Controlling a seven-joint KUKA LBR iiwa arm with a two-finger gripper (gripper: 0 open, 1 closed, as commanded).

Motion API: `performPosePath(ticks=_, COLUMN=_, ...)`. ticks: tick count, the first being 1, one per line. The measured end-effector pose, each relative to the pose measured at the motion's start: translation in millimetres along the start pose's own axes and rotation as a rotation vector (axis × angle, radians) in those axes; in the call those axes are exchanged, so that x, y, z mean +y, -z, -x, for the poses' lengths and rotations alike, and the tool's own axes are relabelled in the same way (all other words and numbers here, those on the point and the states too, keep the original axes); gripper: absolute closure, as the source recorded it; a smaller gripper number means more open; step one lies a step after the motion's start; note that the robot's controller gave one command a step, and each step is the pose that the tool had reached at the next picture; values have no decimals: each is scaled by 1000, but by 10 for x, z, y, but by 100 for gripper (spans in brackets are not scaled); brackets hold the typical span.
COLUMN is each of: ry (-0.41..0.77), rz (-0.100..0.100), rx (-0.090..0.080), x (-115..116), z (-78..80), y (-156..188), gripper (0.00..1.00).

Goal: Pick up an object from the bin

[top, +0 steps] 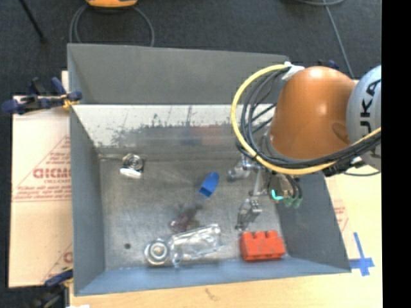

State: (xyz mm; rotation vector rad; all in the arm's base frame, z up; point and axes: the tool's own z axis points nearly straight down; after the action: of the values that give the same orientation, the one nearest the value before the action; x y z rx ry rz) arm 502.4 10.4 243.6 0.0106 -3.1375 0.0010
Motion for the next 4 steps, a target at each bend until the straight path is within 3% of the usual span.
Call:
performPosePath(ticks=1, ry=245, rz=-3, rx=-10, x=433, z=146, y=-1327, gripper=0)
performPosePath(ticks=2, ry=373, rz=-4, rx=-4, x=609, z=243, y=-1346, gripper=0)
performPosePath(ticks=3, ry=370, rz=-3, rx=-19, x=623, z=289, y=-1293, gripper=100)
performPosePath(ticks=4, ry=369, rz=-3, rx=-46, x=629, z=334, y=-1307, gripper=0)
